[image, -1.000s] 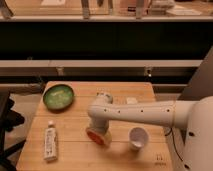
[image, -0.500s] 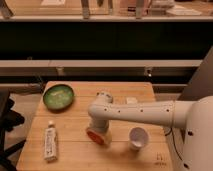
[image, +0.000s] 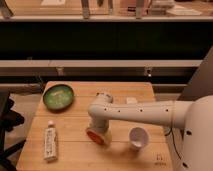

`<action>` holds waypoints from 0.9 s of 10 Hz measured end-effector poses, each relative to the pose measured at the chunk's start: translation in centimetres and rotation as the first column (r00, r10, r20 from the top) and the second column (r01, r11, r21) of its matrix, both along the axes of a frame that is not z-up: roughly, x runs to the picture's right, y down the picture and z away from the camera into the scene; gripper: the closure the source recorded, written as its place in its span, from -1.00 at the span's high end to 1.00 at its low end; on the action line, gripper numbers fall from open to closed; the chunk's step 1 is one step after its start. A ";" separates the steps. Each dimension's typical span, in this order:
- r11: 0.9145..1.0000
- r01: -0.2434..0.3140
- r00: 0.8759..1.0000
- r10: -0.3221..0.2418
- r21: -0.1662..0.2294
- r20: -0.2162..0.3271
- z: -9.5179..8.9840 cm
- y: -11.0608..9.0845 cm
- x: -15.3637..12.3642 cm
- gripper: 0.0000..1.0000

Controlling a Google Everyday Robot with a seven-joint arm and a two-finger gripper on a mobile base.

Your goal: Place the pepper in the ceramic cup

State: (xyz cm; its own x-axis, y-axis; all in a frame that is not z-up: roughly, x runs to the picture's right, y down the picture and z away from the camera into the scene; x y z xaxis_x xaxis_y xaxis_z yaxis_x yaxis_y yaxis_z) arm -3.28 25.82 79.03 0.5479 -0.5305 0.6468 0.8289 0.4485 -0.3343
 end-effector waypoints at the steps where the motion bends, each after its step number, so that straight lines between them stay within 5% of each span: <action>1: 1.000 0.002 1.000 -0.002 -0.002 0.003 0.1 0.0 0.0 0.60; 9: 1.000 0.018 1.000 -0.018 -0.010 0.025 0.4 0.1 -0.3 0.60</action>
